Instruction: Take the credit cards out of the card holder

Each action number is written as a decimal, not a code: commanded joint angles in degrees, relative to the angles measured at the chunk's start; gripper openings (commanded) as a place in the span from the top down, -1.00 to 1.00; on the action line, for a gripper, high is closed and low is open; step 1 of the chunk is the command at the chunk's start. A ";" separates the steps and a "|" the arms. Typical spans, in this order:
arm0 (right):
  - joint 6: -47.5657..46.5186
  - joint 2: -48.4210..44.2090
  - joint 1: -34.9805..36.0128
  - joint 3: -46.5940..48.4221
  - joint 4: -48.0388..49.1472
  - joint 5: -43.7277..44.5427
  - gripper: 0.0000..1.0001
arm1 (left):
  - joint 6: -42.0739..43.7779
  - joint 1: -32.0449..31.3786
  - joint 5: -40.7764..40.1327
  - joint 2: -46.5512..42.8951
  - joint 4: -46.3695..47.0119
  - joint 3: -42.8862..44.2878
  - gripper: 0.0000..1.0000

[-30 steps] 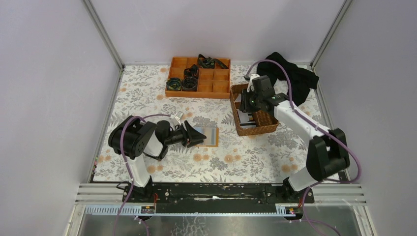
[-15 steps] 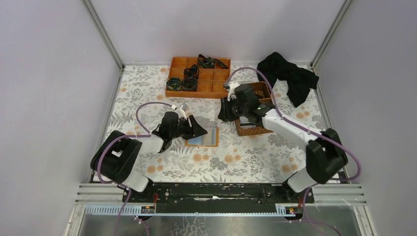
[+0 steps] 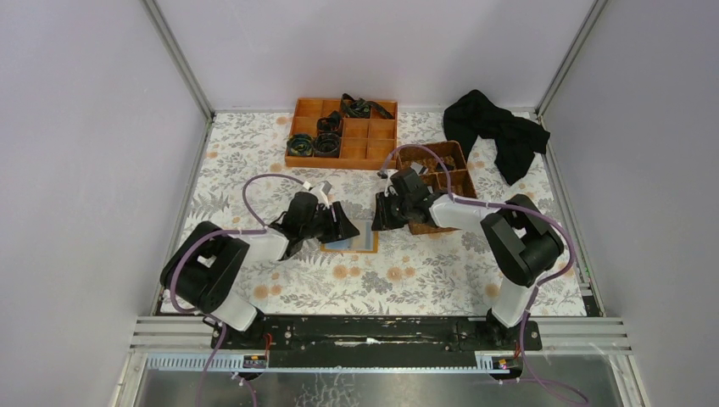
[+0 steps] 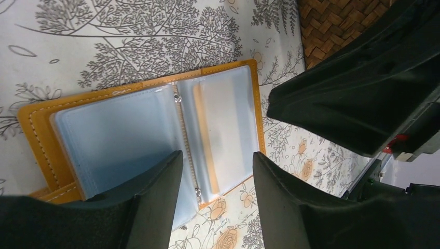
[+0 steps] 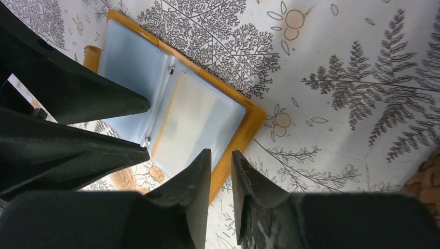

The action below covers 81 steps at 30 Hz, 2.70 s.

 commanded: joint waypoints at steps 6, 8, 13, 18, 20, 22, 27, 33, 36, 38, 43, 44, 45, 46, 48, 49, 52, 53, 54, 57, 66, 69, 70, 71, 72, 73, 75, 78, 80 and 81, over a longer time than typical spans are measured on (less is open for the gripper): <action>2.57 2.17 1.30 -0.23 5.49 -2.76 0.52 | -1.52 -1.34 5.23 4.80 3.67 1.61 -0.17; 2.40 2.55 1.30 -0.12 5.35 -2.54 0.54 | -2.26 -1.39 6.29 5.67 4.89 1.40 -0.17; 2.74 4.21 1.30 0.17 5.78 -3.07 0.59 | -3.58 -1.60 8.58 5.75 7.00 1.45 -0.16; 3.13 4.94 1.35 0.22 6.25 -3.70 0.62 | -3.78 -1.65 9.09 5.11 7.21 1.60 -0.15; 2.81 4.01 1.30 0.14 5.35 -2.56 0.63 | -3.73 -1.64 9.01 4.71 7.02 1.64 -0.15; 2.18 1.81 1.30 0.40 2.84 -0.30 0.63 | -3.28 -1.66 8.72 4.45 6.07 1.81 -0.15; -0.14 -3.97 0.84 0.63 -3.14 5.58 0.63 | -3.81 -1.70 9.19 4.99 7.40 1.60 -0.15; -0.71 -5.38 -0.36 -1.83 -4.45 6.86 0.63 | -5.43 -1.65 10.50 5.84 10.08 1.40 -0.14; -0.50 -3.97 -0.37 -2.59 -3.70 5.45 0.63 | -5.43 -1.66 10.52 6.23 10.00 1.74 -0.14; 0.25 -2.78 -0.28 -2.95 -2.56 3.26 0.46 | -5.46 -1.66 10.50 6.51 10.04 1.62 -0.14; 2.22 -1.73 -0.20 -4.06 1.12 -0.95 0.02 | -5.66 -1.70 10.34 7.86 10.68 1.05 -0.14; 2.28 -1.70 -0.20 -4.15 1.35 -1.11 0.06 | -5.88 -1.66 10.54 8.10 11.08 0.92 -0.14; 2.32 -1.55 -0.19 -4.01 1.39 -1.13 0.10 | -6.09 -1.65 10.66 8.41 11.72 0.85 -0.14; 2.29 -1.46 -0.19 -3.86 1.40 -1.18 0.15 | -6.21 -1.65 10.90 8.66 11.90 0.92 -0.14; 2.44 -1.32 -0.19 -3.70 1.54 -1.53 0.26 | -6.30 -1.70 11.00 9.01 12.22 0.89 -0.13; 2.62 -1.25 -0.19 -3.71 1.95 -1.83 0.34 | -6.35 -1.72 11.03 9.07 12.34 0.89 -0.13; 3.10 -0.85 -0.13 -3.47 2.79 -3.21 0.47 | -6.40 -1.65 11.17 9.35 12.55 0.91 -0.13; 3.36 -0.73 -0.18 -3.30 2.91 -3.46 0.51 | -6.40 -1.65 11.15 9.47 12.55 0.90 -0.13; 3.49 -0.63 -0.11 -3.23 3.08 -3.61 0.55 | -6.40 -1.65 11.23 9.66 12.72 0.97 -0.13; 3.50 -0.61 -0.10 -3.03 3.26 -3.64 0.71 | -6.70 -1.65 11.59 10.07 13.34 0.89 -0.13; 2.58 -2.07 -0.10 -3.09 1.52 -1.08 0.82 | -7.33 -1.67 12.36 8.29 13.95 0.50 -0.12; 1.46 -3.56 -0.11 -2.45 -0.47 0.69 0.80 | -5.84 -1.65 9.77 3.90 10.47 -0.11 -0.12; 1.23 -3.74 -0.10 -2.17 -0.91 0.92 0.80 | -4.96 -1.70 7.48 1.89 8.27 -0.52 -0.11; 1.09 -3.85 -0.11 -2.03 -1.05 1.05 0.80 | -4.34 -1.70 5.78 0.18 6.43 -1.14 -0.12; 0.97 -3.86 -0.16 -1.92 -1.09 0.99 0.80 | -3.54 -1.68 3.85 -1.85 4.50 -1.67 -0.11; 0.90 -3.83 -0.15 -1.73 -1.20 0.90 0.81 | -2.79 -1.65 2.12 -3.66 2.63 -2.19 -0.11; 0.82 -3.80 -0.12 -1.48 -1.12 0.59 0.83 | -1.40 -1.70 -0.89 -6.60 -1.14 -2.88 -0.12; 0.96 -3.95 -0.10 -1.08 -0.88 -0.32 0.83 | -0.18 -1.65 -4.62 -8.80 -5.12 -3.88 -0.11; 0.83 -3.97 -0.04 -0.58 -0.88 -0.84 0.82 | 0.47 -1.66 -6.44 -9.07 -6.51 -4.75 -0.10; 0.71 -4.07 0.05 -0.43 -0.97 -0.74 0.82 | 0.77 -1.61 -6.98 -9.03 -7.24 -4.91 -0.10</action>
